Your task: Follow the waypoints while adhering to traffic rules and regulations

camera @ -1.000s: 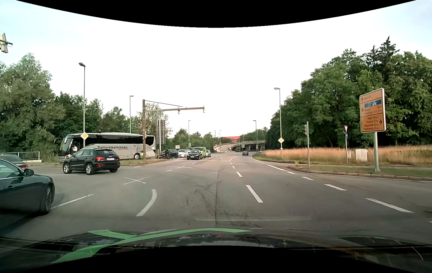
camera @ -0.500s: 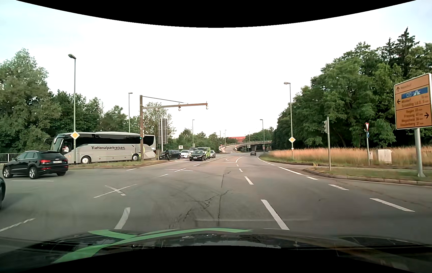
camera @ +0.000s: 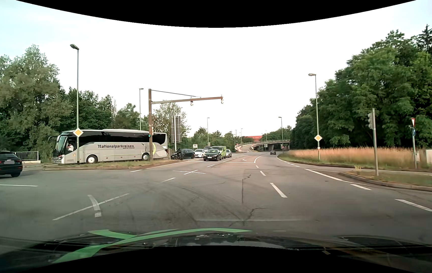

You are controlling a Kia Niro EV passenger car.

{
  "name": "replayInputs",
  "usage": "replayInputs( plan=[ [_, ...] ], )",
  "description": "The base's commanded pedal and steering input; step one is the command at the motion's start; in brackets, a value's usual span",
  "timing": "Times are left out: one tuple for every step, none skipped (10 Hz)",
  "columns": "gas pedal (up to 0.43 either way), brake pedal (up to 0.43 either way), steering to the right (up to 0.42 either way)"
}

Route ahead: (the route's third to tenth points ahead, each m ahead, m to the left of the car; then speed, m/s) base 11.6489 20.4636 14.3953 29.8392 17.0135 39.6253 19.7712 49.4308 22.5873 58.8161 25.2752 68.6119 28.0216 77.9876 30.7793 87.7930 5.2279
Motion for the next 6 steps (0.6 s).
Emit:
replayInputs(
  plan=[
    [0.138, 0.000, -0.177],
    [0.138, 0.000, -0.195],
    [0.138, 0.000, -0.215],
    [0.138, 0.000, -0.233],
    [0.138, 0.000, -0.260],
    [0.138, 0.000, -0.284]
  ],
)
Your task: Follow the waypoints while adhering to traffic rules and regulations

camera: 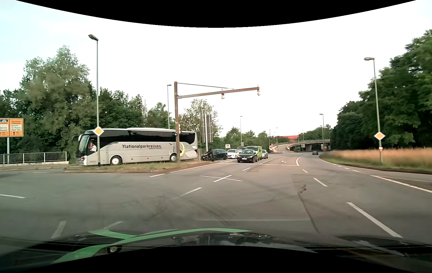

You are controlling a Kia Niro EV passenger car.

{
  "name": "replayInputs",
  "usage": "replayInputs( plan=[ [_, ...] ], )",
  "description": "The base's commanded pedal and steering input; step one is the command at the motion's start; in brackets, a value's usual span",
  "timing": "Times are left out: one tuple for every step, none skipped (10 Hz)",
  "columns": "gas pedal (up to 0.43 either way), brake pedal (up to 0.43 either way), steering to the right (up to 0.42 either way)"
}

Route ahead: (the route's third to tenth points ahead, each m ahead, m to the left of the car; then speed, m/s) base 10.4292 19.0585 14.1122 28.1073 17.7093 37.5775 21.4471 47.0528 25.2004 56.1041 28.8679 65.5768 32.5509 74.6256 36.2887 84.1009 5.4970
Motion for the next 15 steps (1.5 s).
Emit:
replayInputs(
  plan=[
    [0.138, 0.000, -0.294],
    [0.138, 0.000, -0.301],
    [0.138, 0.000, -0.315],
    [0.138, 0.000, -0.324],
    [0.150, 0.000, -0.330],
    [0.150, 0.000, -0.340],
    [0.150, 0.000, -0.347],
    [0.150, 0.000, -0.351],
    [0.150, 0.000, -0.356],
    [0.157, 0.000, -0.358],
    [0.169, 0.000, -0.358],
    [0.197, 0.000, -0.358],
    [0.197, 0.000, -0.358],
    [0.197, 0.000, -0.355],
    [0.197, 0.000, -0.354]
  ],
)
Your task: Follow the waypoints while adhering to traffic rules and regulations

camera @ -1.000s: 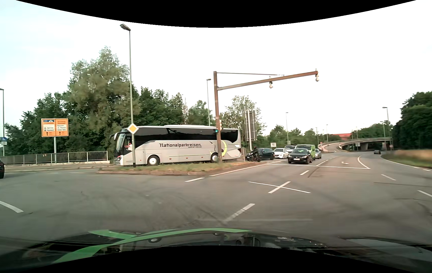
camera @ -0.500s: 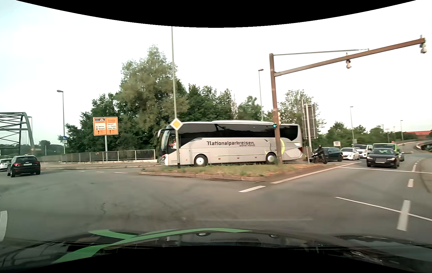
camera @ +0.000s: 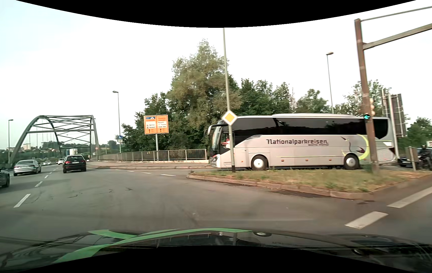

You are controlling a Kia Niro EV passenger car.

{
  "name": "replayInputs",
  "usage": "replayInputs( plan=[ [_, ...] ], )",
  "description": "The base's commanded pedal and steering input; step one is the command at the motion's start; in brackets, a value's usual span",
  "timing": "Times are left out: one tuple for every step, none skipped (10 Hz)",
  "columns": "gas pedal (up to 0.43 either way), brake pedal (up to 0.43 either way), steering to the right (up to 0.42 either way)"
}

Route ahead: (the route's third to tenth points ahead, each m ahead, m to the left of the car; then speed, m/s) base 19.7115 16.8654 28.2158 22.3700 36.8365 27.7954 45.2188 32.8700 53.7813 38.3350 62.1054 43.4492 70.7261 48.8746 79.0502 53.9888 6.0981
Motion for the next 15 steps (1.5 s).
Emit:
replayInputs(
  plan=[
    [0.197, 0.000, -0.354],
    [0.197, 0.000, -0.353],
    [0.197, 0.000, -0.348],
    [0.197, 0.000, -0.346],
    [0.197, 0.000, -0.339],
    [0.197, 0.000, -0.332],
    [0.197, 0.000, -0.319],
    [0.197, 0.000, -0.305],
    [0.197, 0.000, -0.292],
    [0.197, 0.000, -0.271],
    [0.197, 0.000, -0.251],
    [0.197, 0.000, -0.223],
    [0.197, 0.000, -0.198],
    [0.197, 0.000, -0.169],
    [0.197, 0.000, -0.145]
  ],
)
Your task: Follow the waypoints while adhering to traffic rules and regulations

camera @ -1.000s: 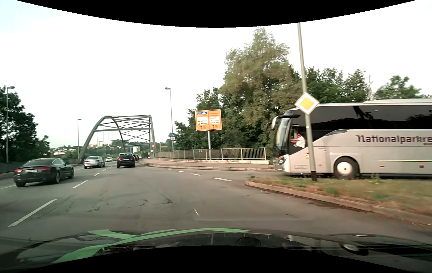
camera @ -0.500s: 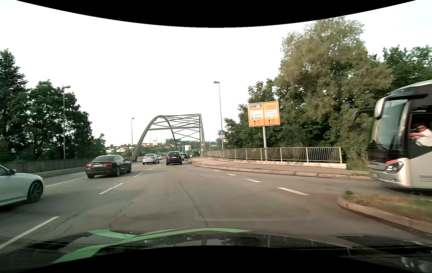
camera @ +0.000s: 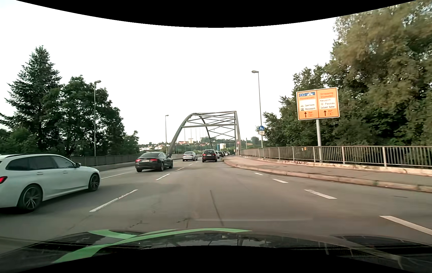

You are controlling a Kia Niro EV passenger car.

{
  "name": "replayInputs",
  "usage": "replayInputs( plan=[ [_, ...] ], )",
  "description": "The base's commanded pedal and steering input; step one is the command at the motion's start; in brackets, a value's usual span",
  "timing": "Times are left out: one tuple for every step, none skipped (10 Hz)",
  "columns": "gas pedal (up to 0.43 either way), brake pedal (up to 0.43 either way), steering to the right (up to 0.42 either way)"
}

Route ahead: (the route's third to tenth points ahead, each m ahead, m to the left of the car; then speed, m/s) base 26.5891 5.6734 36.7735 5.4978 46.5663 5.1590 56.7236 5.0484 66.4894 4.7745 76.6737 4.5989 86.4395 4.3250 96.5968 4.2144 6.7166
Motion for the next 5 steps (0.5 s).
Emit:
replayInputs(
  plan=[
    [0.197, 0.000, -0.119],
    [0.197, 0.000, -0.096],
    [0.189, 0.000, -0.080],
    [0.177, 0.000, -0.067],
    [0.177, 0.000, -0.055]
  ],
)
